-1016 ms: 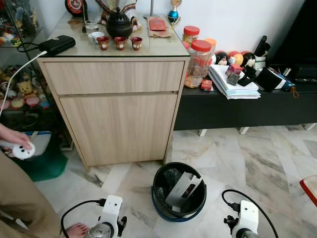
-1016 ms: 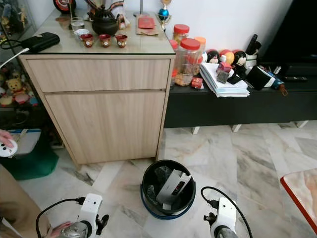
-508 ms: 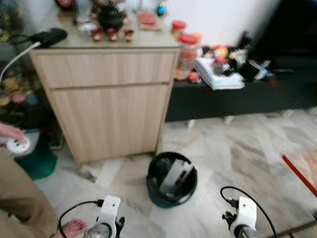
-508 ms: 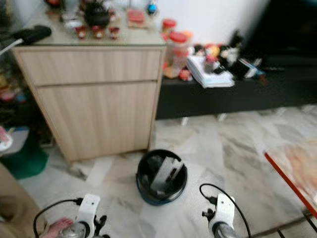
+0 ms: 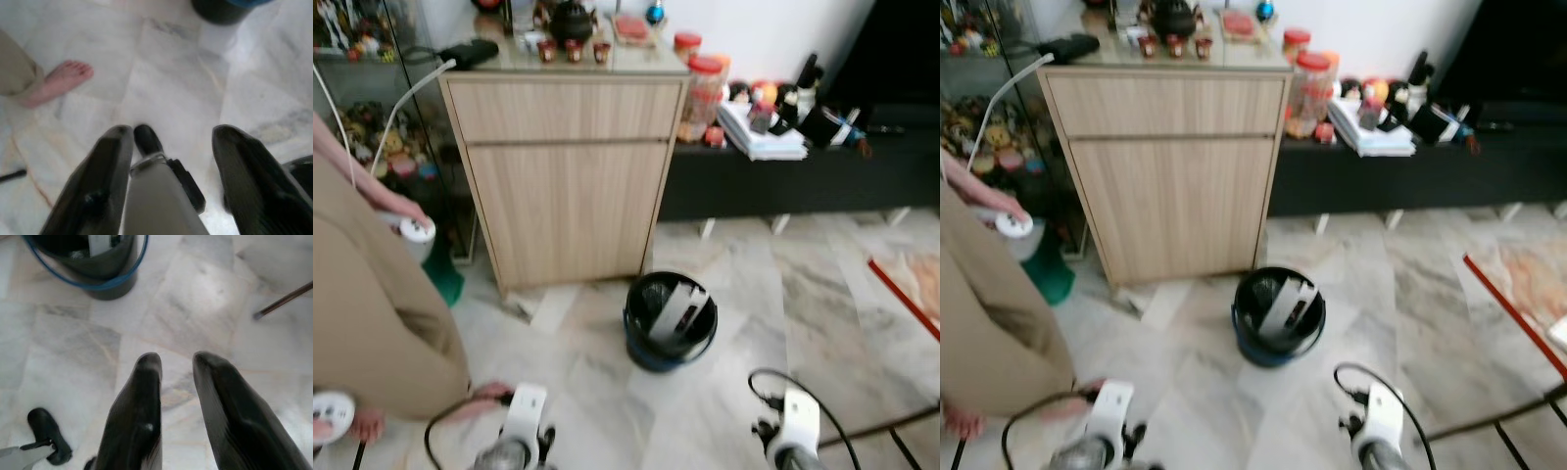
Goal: Picking trash to rubbish bin
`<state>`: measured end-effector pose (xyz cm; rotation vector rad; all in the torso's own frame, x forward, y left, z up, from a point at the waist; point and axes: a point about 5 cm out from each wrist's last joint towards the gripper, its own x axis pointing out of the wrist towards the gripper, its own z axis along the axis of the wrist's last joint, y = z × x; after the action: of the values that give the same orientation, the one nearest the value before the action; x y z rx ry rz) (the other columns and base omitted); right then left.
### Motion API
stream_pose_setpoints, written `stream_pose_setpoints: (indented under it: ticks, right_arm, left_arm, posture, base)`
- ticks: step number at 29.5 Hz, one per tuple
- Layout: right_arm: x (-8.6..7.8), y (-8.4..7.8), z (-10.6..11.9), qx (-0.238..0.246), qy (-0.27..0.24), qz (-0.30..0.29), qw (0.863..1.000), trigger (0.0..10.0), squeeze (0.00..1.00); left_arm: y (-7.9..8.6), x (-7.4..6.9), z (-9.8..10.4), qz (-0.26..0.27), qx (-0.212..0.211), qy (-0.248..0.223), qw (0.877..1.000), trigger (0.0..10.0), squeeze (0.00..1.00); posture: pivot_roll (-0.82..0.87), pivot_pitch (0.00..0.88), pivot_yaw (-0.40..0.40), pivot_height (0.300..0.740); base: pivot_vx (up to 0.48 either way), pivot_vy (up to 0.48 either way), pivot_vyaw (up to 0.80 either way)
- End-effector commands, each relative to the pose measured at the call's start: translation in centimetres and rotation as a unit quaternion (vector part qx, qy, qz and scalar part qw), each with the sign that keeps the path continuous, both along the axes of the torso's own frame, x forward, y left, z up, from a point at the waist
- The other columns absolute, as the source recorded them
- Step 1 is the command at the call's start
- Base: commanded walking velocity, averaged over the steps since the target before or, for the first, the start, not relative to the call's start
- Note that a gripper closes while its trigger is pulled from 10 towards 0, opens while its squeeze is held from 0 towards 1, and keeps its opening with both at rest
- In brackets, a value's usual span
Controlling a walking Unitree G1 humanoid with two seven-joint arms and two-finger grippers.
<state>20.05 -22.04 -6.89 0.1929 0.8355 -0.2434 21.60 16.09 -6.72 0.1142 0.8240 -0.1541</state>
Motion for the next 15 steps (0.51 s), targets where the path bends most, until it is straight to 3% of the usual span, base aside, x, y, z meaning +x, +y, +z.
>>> stream_pose_setpoints:
  ticks: [1, 15]
  right_arm:
    - [-0.70, -0.65, -0.22, -0.003, 0.007, -0.012, 1.000, 10.0, 0.00]
    - [-0.72, -0.64, -0.23, -0.004, 0.007, -0.008, 1.000, 10.0, 0.00]
  left_arm:
    - [-0.35, -0.46, -0.30, 0.000, -0.005, 0.008, 1.000, 10.0, 0.00]
    - [-0.41, -0.55, -0.36, 0.000, -0.006, 0.010, 1.000, 10.0, 0.00]
  posture:
    - [-0.01, 0.053, -0.126, 0.740]
    - [0.00, 0.049, -0.126, 0.740]
  base:
    - [0.000, 0.000, -0.71]
    - [0.000, 0.000, -0.70]
